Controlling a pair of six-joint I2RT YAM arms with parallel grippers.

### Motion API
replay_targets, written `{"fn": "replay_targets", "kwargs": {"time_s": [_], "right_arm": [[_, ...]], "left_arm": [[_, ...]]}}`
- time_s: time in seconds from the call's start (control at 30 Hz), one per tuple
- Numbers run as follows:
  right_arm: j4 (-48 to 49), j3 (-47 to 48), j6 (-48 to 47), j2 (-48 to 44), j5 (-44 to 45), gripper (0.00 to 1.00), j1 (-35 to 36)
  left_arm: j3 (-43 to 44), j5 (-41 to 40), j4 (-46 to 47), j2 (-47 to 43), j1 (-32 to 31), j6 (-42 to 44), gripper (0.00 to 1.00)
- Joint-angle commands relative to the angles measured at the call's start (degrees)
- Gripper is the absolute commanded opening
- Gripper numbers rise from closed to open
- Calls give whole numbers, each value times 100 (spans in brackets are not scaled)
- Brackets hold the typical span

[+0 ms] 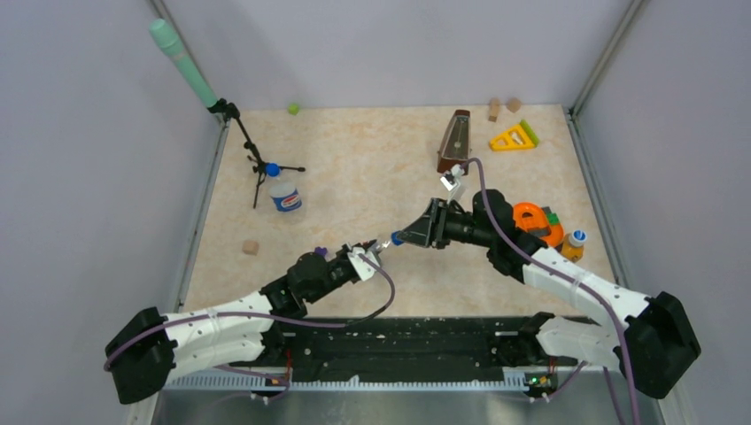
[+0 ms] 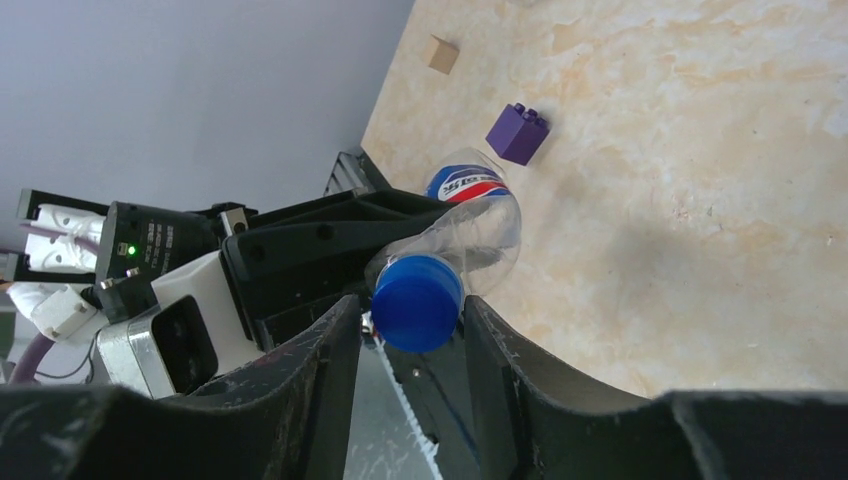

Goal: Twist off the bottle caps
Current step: Unscrew the bottle cap from the plastic bottle.

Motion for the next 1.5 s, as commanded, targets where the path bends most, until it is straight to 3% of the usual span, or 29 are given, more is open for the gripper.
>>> {"fn": "replay_targets", "kwargs": {"time_s": [0.0, 0.27, 0.57, 0.8, 1.1, 1.23, 1.47], "right_arm": [[221, 283, -120, 1, -246, 39, -12], [442, 223, -87, 156, -284, 27, -12], [386, 236, -162, 219, -273, 37, -14], [284, 265, -252, 270, -251, 39, -13], [169, 297, -461, 234, -340, 23, -7], [62, 300, -547, 170, -317, 39, -15], [-72, 284, -598, 35, -194, 40, -13]], "left_arm": [[185, 96, 319, -43, -32, -65, 0], [194, 227, 213, -44, -32, -54, 0], [229, 453, 82, -15, -33, -77, 0], [205, 432, 80, -62, -31, -71, 0], [194, 387, 71, -82, -32, -85, 0], [191, 350, 33, -80, -33, -78, 0], [215, 314, -84, -66, -31, -50, 0]]}}
